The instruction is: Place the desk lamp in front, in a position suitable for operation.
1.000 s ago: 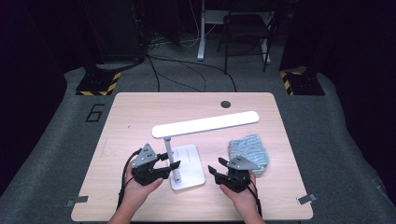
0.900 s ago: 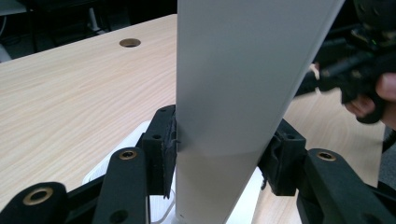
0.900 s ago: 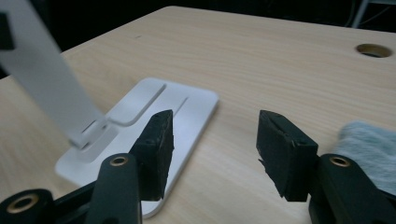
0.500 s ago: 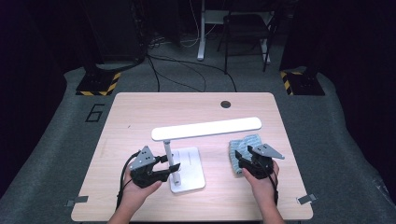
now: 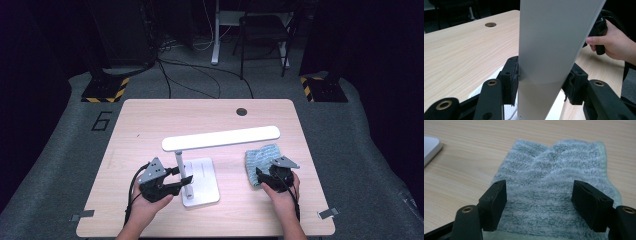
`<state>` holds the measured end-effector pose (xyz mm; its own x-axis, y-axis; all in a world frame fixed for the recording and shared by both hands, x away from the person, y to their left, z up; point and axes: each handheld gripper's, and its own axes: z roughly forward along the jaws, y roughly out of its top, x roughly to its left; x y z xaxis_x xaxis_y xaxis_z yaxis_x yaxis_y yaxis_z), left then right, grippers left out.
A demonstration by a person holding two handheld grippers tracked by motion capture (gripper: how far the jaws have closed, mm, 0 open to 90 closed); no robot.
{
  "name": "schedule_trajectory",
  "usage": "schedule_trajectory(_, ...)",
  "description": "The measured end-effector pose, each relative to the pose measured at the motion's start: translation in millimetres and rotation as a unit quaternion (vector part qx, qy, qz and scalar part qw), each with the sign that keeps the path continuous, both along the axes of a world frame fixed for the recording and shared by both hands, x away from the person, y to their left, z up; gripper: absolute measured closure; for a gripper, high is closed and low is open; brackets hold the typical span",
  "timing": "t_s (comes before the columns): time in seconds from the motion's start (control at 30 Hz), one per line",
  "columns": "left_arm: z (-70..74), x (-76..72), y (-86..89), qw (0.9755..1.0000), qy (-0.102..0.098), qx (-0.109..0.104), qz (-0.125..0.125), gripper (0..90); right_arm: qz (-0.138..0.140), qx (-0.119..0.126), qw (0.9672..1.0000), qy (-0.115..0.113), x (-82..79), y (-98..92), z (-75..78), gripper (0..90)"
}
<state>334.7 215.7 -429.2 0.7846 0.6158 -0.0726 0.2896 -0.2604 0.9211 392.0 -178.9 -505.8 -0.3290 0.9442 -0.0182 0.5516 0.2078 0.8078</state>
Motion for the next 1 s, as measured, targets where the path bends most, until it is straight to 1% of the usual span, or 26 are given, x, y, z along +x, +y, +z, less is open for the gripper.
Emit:
schedule_trajectory(0.03,-0.1,0.0,0.0,1.0000,0.000,0.000,0.000,52.2,0.000,0.000,1.0000,0.000,0.0,0.0,0.0,27.7)
schedule_trajectory(0.07,-0.3,0.0,0.0,1.0000,0.000,-0.001,0.001,52.2,-0.003,0.000,0.9999,0.010,0.8,-1.2,-3.1,26.8)
schedule_trajectory(0.17,-0.7,0.0,-0.1,1.0000,-0.001,-0.002,0.002,52.1,-0.004,-0.002,0.9999,0.016,1.9,-1.6,-6.8,25.2)
schedule_trajectory(0.2,-1.3,0.3,0.0,1.0000,-0.001,-0.005,0.002,52.0,-0.002,-0.010,0.9996,0.024,2.2,-1.2,-8.7,24.7)
schedule_trajectory(0.27,-1.5,0.3,-0.2,1.0000,-0.002,-0.006,0.003,51.9,-0.004,-0.009,0.9996,0.025,1.4,0.0,-9.8,24.2)
schedule_trajectory(0.3,-1.4,0.3,-0.1,1.0000,-0.001,-0.005,0.002,52.0,-0.001,-0.015,0.9997,0.021,1.9,0.2,-11.0,23.8)
schedule_trajectory(0.33,-1.0,0.4,0.3,1.0000,0.000,-0.003,-0.001,51.9,-0.002,-0.016,0.9995,0.027,1.6,1.0,-11.3,23.3)
schedule_trajectory(0.43,-1.5,0.3,-0.2,1.0000,-0.002,-0.006,0.003,51.8,-0.007,-0.012,0.9996,0.026,0.3,1.9,-11.4,22.3)
schedule_trajectory(0.5,-1.5,0.4,0.0,1.0000,-0.001,-0.006,0.003,51.8,-0.002,-0.020,0.9996,0.019,0.0,0.5,-9.7,19.4)
schedule_trajectory(0.53,-1.6,0.4,0.0,1.0000,0.000,-0.006,0.003,51.7,-0.006,-0.024,0.9995,0.016,-0.2,0.7,-8.2,17.3)
schedule_trajectory(0.6,-1.7,0.7,-0.2,1.0000,0.000,-0.008,0.002,51.7,-0.010,-0.026,0.9995,0.015,-0.4,0.8,-7.7,16.0)
schedule_trajectory(0.63,-1.0,0.7,0.6,1.0000,0.004,-0.004,-0.001,51.6,-0.011,-0.026,0.9995,0.014,-0.1,0.7,-7.5,14.9)
schedule_trajectory(0.73,-1.2,0.7,0.4,1.0000,0.006,-0.007,-0.002,51.5,-0.022,-0.025,0.9993,0.017,1.1,0.3,-8.4,13.6)
schedule_trajectory(0.77,-1.2,0.7,0.5,1.0000,0.006,-0.006,-0.002,51.5,-0.022,-0.025,0.9993,0.017,1.1,0.3,-8.4,13.6)
schedule_trajectory(0.8,-1.5,0.5,0.1,0.9999,0.007,-0.009,-0.001,51.4,-0.019,-0.027,0.9991,0.025,1.9,0.3,-9.9,12.6)
schedule_trajectory(0.83,-1.7,0.6,-0.1,0.9999,0.006,-0.010,0.001,51.4,-0.019,-0.027,0.9991,0.025,1.9,0.3,-9.9,12.6)
schedule_trajectory(0.87,-1.7,0.6,0.0,0.9999,0.006,-0.009,0.000,51.4,-0.017,-0.032,0.9989,0.030,2.4,-0.1,-11.2,12.2)
schedule_trajectory(0.9,-1.7,0.6,0.1,0.9999,0.006,-0.009,0.000,51.3,-0.018,-0.030,0.9989,0.033,3.3,0.1,-12.8,12.2)
schedule_trajectory(0.93,-1.7,0.7,0.1,0.9999,0.007,-0.010,0.000,51.3,-0.017,-0.029,0.9990,0.030,4.1,-0.1,-13.6,12.1)
schedule_trajectory(0.97,-1.7,0.7,0.1,0.9999,0.007,-0.010,0.001,51.2,-0.018,-0.022,0.9988,0.039,4.4,-1.0,-13.6,12.2)
schedule_trajectory(1.0,-1.7,0.7,0.1,0.9999,0.007,-0.010,0.001,51.2,-0.019,-0.016,0.9989,0.040,5.5,-1.7,-15.0,12.3)
